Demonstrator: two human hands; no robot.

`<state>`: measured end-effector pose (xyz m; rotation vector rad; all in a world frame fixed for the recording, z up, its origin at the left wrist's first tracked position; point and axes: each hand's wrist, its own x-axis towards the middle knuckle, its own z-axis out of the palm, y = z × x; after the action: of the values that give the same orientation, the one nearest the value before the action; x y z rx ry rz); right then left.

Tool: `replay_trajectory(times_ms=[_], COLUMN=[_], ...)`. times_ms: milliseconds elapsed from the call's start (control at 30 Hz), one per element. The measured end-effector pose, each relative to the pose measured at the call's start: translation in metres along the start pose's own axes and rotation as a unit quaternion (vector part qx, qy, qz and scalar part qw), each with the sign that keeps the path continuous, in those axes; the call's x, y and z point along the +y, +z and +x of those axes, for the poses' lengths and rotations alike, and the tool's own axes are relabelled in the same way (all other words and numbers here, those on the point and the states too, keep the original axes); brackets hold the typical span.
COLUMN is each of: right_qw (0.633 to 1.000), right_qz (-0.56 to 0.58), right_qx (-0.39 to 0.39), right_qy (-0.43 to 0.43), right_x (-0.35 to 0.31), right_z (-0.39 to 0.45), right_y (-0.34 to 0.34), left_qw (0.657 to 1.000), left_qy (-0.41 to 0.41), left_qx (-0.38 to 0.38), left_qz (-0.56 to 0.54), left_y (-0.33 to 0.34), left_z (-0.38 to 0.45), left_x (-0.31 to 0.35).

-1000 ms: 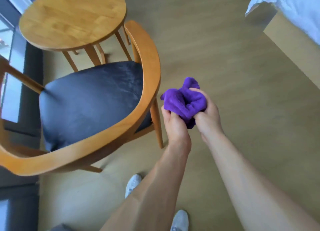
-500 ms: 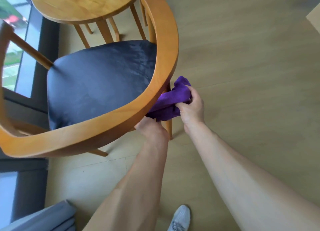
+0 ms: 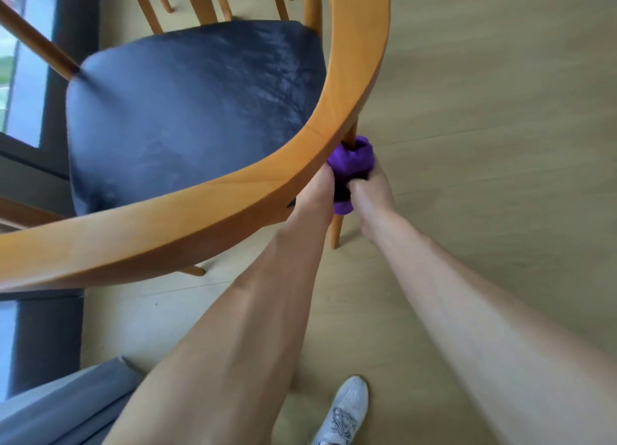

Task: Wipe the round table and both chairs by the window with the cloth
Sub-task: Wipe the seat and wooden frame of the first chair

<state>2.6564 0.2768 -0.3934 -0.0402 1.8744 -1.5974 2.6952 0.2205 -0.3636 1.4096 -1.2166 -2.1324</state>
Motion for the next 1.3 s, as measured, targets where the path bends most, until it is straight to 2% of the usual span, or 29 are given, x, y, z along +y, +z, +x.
replay_trajectory(times_ms=[100, 167, 200, 300, 367, 533, 600, 667, 733, 833, 933, 1067, 1200, 1300], right_qw=[0.993, 0.99, 0.993, 0.998, 0.996, 0.998, 0.992, 0.985, 0.978, 0.968, 0.954, 0.947, 0.958, 0.971], right_qz=[0.057, 0.062, 0.04, -0.065, -0.069, 0.001, 0.046, 0.092, 0.107, 0.109, 0.094, 0.033, -0.033, -0.1], right_qx=[0.014, 0.008, 0.005, 0.0, 0.012, 0.055, 0.081, 0.096, 0.104, 0.098, 0.067, 0.027, -0.005, -0.016], right_qy=[-0.098, -0.127, -0.108, 0.027, 0.052, -0.04, -0.082, -0.111, -0.144, -0.206, -0.276, -0.318, -0.283, -0.215], right_x=[-0.019, -0.024, -0.023, -0.014, -0.009, -0.018, -0.031, -0.053, -0.081, -0.127, -0.174, -0.217, -0.231, -0.223], right_z=[0.004, 0.007, 0.007, 0.006, -0.003, -0.053, -0.069, -0.08, -0.087, -0.089, -0.084, -0.074, -0.061, -0.046], right_y=[0.003, 0.005, 0.005, 0.001, -0.009, -0.034, -0.049, -0.066, -0.081, -0.087, -0.069, -0.017, 0.04, 0.069], left_qw=[0.994, 0.994, 0.995, 0.997, 0.995, 0.986, 0.987, 0.988, 0.989, 0.978, 0.957, 0.949, 0.945, 0.946], left_qy=[-0.015, -0.003, 0.0, -0.013, -0.047, -0.009, -0.004, 0.008, 0.066, 0.2, 0.282, 0.304, 0.322, 0.301], left_qx=[0.0, 0.019, 0.032, 0.043, 0.046, 0.082, 0.055, -0.009, -0.038, -0.001, 0.042, 0.075, 0.05, 0.072], left_qz=[-0.107, -0.111, -0.099, -0.064, -0.081, -0.146, -0.151, -0.156, -0.124, -0.058, -0.047, -0.019, 0.008, 0.097], left_y=[0.007, 0.008, 0.008, 0.008, 0.006, 0.02, 0.033, 0.046, 0.06, 0.075, 0.074, 0.045, 0.004, -0.024], left_z=[0.004, 0.006, 0.003, -0.013, -0.026, -0.06, -0.081, -0.102, -0.115, -0.127, -0.126, -0.11, -0.083, -0.048], left_x=[0.009, 0.006, 0.003, -0.003, -0.002, -0.005, -0.009, -0.003, 0.015, 0.061, 0.113, 0.183, 0.225, 0.228])
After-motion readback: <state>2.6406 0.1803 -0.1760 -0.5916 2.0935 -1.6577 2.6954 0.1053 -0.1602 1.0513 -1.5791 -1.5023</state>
